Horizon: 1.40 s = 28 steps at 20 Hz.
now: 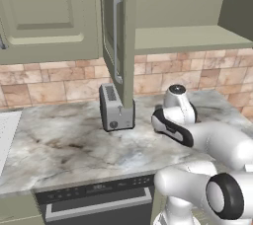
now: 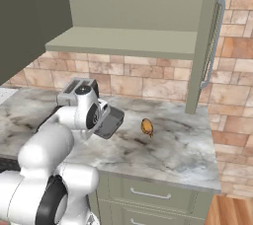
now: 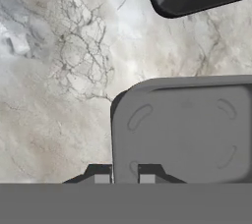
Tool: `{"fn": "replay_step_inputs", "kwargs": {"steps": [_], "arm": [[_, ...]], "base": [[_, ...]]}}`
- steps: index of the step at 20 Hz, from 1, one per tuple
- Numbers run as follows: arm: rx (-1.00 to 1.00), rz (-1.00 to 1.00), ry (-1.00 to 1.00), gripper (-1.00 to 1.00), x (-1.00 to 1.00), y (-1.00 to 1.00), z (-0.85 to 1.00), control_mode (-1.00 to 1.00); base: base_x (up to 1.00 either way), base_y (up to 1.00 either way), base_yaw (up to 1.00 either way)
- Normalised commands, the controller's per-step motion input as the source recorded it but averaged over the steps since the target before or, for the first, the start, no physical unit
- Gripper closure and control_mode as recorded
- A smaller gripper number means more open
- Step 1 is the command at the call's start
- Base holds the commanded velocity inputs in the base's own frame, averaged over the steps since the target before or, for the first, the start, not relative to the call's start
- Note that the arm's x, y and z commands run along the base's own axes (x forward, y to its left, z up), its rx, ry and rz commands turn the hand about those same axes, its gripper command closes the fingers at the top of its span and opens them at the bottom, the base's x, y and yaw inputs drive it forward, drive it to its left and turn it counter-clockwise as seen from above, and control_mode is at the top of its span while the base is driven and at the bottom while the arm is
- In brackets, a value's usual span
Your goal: Retrieve the tupperware from the cabinet, then place the raw meat into the tupperware to avoid contamination.
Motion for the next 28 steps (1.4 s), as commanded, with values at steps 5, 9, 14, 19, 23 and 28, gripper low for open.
{"fn": "replay_step_inputs", "kwargs": {"steps": [5,9,14,19,23,28], "arm": [[-0.04,0.00,0.00,1.00,0.35,0.04,-0.38,-1.00],[-0.04,0.00,0.03,1.00,0.31,0.01,-0.42,-1.00],[-0.01,0.00,0.04,1.00,0.25,0.00,-0.39,-1.00],[0.00,0.00,0.00,1.00,0.12,0.07,-0.23,-1.00],[0.00,0.00,0.00,1.00,0.09,0.10,-0.13,-1.00],[0.00,0.00,0.00,-1.00,0.05,0.09,-0.10,-1.00]], "base": [[0.00,0.00,0.00],[0.00,0.00,0.00],[0.00,0.00,0.00],[0.00,0.00,0.00],[0.00,0.00,0.00],[0.00,0.00,0.00]]}}
